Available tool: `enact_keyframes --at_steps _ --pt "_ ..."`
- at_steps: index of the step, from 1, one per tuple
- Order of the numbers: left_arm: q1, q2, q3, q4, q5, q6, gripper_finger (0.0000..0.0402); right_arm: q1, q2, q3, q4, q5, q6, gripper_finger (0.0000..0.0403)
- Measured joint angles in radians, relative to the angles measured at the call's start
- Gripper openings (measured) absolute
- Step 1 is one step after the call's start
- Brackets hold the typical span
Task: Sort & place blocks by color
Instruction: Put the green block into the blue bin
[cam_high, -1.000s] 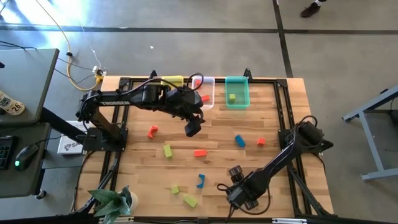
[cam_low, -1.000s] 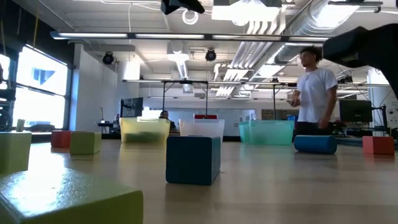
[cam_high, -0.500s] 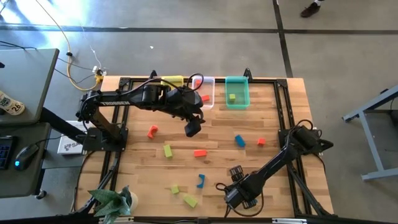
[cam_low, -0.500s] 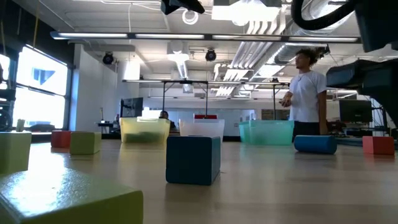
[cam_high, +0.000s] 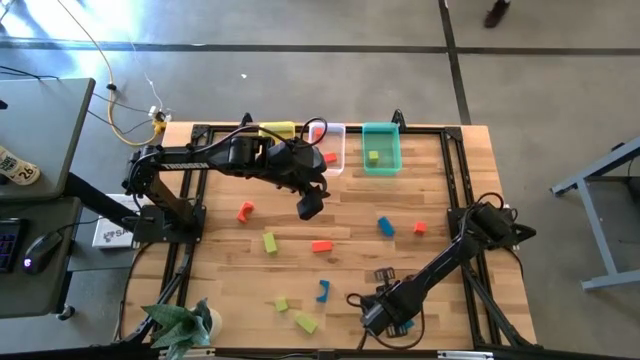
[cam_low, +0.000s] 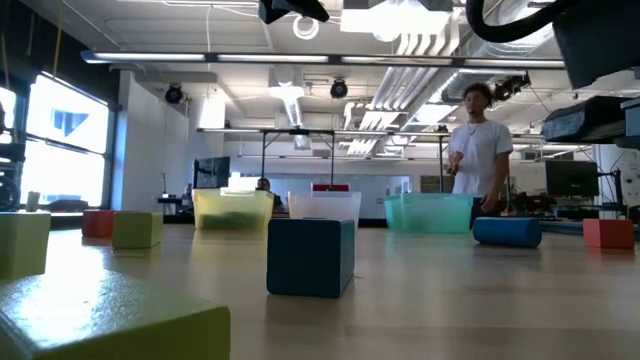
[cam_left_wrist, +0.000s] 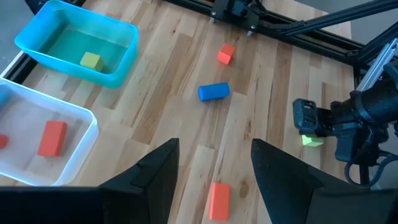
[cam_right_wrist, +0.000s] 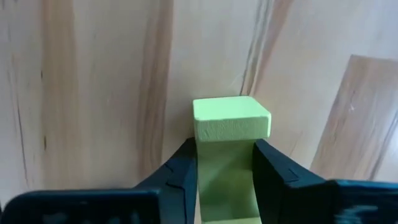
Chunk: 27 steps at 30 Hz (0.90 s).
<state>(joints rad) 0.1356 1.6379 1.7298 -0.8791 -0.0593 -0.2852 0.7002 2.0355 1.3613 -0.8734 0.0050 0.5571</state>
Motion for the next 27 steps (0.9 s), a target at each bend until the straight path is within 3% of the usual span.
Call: enact_keyframes --at_steps 8,18,27 --pt "0.0 0.0 0.0 0.0 0.0 0.001 0.0188 0.0 0.005 0.032 -0.015 0.01 0.207 0.0088" --pt "0.0 0.0 0.0 0.0 0.0 0.061 0.0188 -0.016 0.01 0.102 -0.024 0.12 0.461 0.0088" --pt "0.0 0.0 0.0 -0.004 0.0 0.126 0.0188 -0.052 0.008 0.144 -0.035 0.198 0.543 0.0088"
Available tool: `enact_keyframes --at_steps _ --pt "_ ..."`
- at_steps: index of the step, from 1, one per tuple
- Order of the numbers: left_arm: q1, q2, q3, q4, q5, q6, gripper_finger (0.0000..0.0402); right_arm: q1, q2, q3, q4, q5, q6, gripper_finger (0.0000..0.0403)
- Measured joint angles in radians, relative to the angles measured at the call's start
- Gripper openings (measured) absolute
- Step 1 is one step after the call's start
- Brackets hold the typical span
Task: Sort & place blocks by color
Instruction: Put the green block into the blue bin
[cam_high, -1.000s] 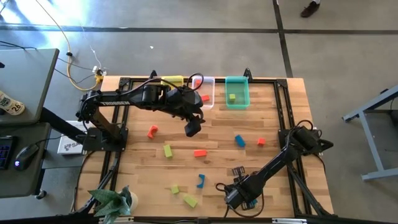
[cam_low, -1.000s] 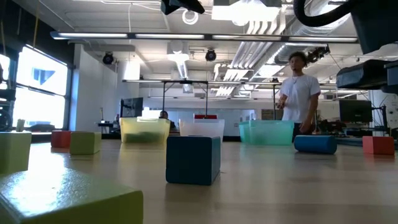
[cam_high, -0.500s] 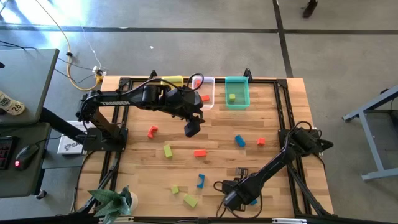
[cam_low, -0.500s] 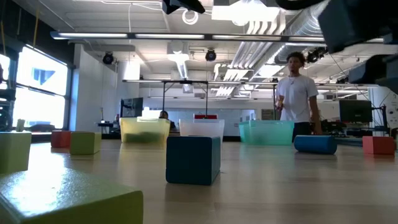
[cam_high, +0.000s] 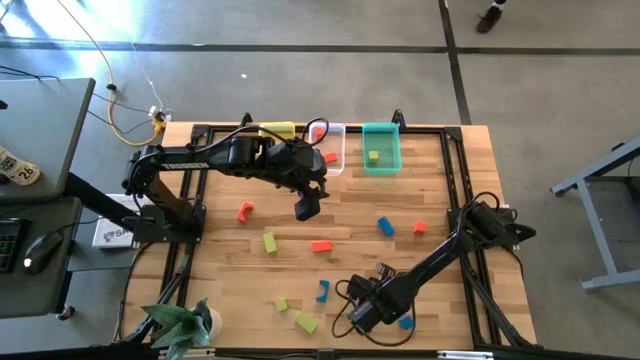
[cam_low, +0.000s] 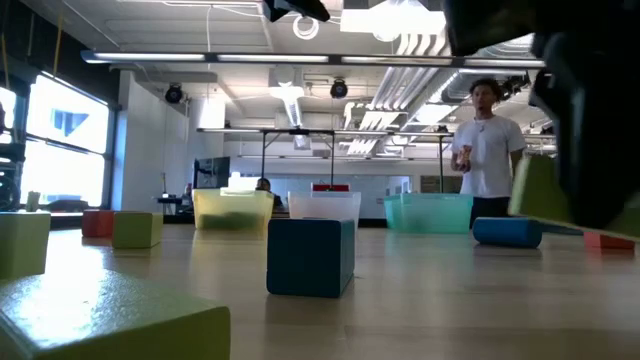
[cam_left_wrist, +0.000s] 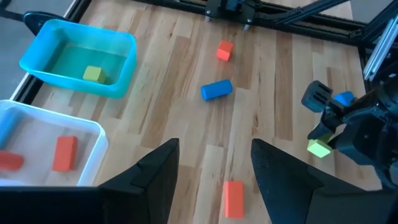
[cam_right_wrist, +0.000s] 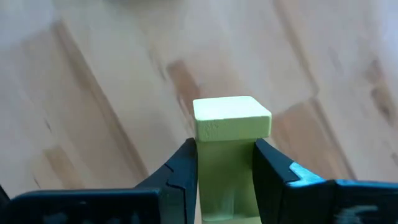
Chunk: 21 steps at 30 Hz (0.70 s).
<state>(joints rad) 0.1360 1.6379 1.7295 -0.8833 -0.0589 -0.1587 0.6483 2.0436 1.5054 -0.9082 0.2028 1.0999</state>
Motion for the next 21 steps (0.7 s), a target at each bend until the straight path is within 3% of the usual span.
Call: enact_keyframes --at_steps 13,21 --pt "0.0 0.0 0.0 -0.088 -0.033 0.051 0.0188 -0.117 -0.003 0.073 -0.137 0.101 -0.006 0.0088" --pt "0.0 0.0 0.0 -0.135 -0.062 0.051 0.0188 -0.21 -0.004 0.114 -0.264 0.133 -0.113 0.0088"
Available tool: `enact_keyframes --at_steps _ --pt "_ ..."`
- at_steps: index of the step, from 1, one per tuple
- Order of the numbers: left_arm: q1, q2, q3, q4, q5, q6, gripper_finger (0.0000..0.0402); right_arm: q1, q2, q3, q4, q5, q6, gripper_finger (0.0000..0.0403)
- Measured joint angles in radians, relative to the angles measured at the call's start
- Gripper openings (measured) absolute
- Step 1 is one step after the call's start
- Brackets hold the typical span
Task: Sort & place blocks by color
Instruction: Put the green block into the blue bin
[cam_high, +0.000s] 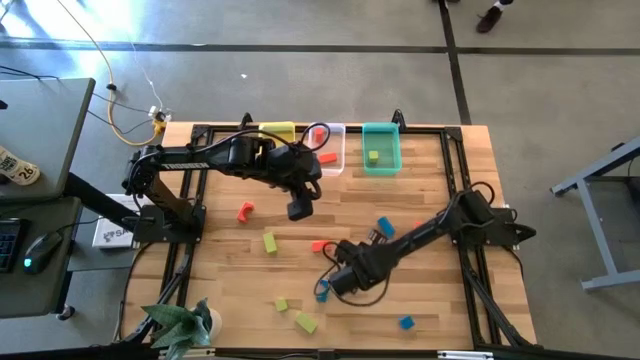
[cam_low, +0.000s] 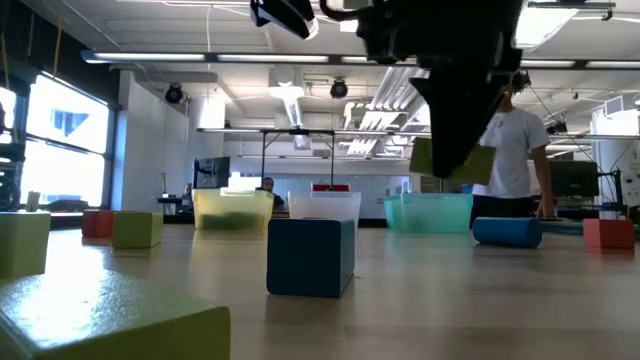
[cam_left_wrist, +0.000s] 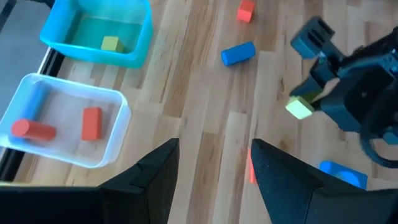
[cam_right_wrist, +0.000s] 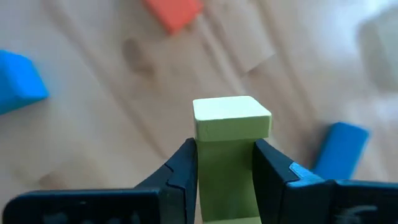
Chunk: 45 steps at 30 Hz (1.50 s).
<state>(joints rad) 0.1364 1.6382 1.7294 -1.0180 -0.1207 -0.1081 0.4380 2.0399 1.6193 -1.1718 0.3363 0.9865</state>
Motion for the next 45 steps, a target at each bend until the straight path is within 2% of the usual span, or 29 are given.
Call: enact_keyframes --at_steps 7,23,32,39,45 --pt "0.0 0.0 0.0 -0.049 -0.029 -0.001 0.0188 -0.082 0.0 0.042 -0.11 0.009 -0.086 0.0088" --pt "0.0 0.0 0.0 -0.06 -0.035 -0.03 0.0188 -0.287 -0.002 0.16 -0.33 0.108 -0.308 0.0088" --pt "0.001 0.0 0.0 -0.06 -0.186 -0.031 0.0188 -0.354 -0.002 0.162 -0.402 0.168 -0.424 0.0088" --pt "0.003 0.0 0.0 -0.067 -0.241 -0.049 0.0188 -0.416 -0.005 0.147 -0.397 0.235 -0.547 0.0088" --pt "0.008 0.0 0.0 -0.081 -0.268 -0.073 0.0188 -0.487 -0.071 0.058 -0.39 0.274 -0.625 0.0088"
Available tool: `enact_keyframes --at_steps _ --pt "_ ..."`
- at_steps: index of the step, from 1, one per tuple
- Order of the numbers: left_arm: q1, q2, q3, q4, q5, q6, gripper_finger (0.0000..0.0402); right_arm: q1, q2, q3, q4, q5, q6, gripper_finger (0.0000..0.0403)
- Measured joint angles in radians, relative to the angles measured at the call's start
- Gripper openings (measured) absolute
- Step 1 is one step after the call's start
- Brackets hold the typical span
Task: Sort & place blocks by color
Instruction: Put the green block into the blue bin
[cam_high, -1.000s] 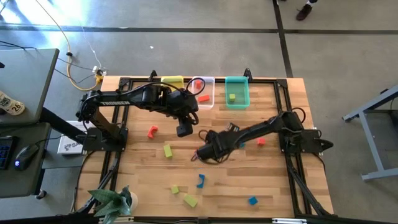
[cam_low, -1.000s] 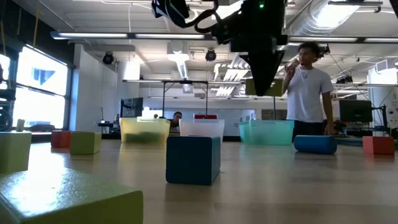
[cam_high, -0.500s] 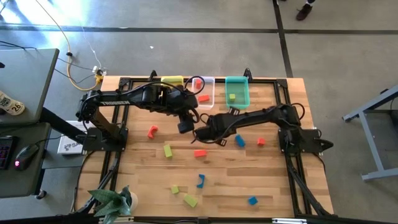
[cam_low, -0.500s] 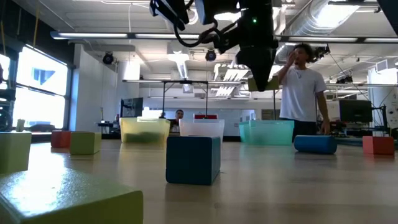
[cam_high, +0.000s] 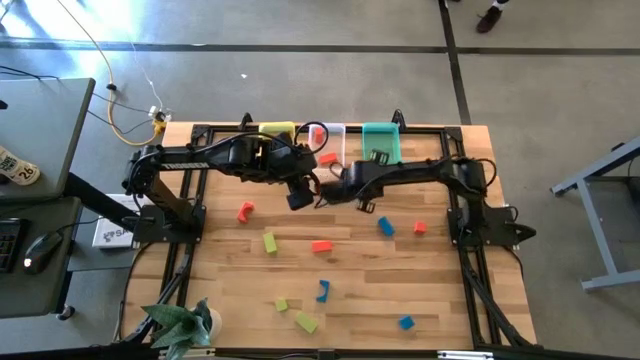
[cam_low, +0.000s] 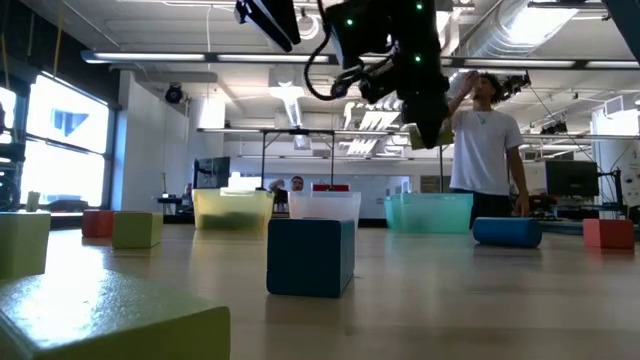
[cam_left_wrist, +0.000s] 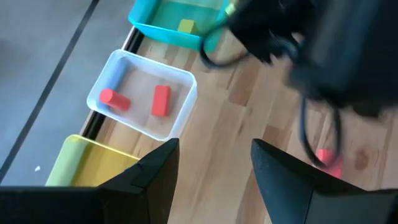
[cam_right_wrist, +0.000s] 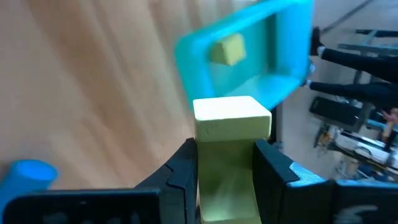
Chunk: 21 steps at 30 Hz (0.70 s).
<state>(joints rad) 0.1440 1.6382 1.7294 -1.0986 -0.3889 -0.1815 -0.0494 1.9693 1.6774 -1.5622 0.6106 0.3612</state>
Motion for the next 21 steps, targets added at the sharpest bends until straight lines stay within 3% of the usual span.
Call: enact_keyframes --at_steps 11,21 --pt "0.006 0.0 0.0 -0.003 -0.005 -0.081 0.0188 -0.19 -0.222 -0.229 0.3 -0.006 -0.184 0.0088" --pt "0.007 0.0 0.0 -0.004 -0.006 -0.212 0.0188 -0.418 -0.328 -0.424 0.734 -0.264 -0.415 0.0088"
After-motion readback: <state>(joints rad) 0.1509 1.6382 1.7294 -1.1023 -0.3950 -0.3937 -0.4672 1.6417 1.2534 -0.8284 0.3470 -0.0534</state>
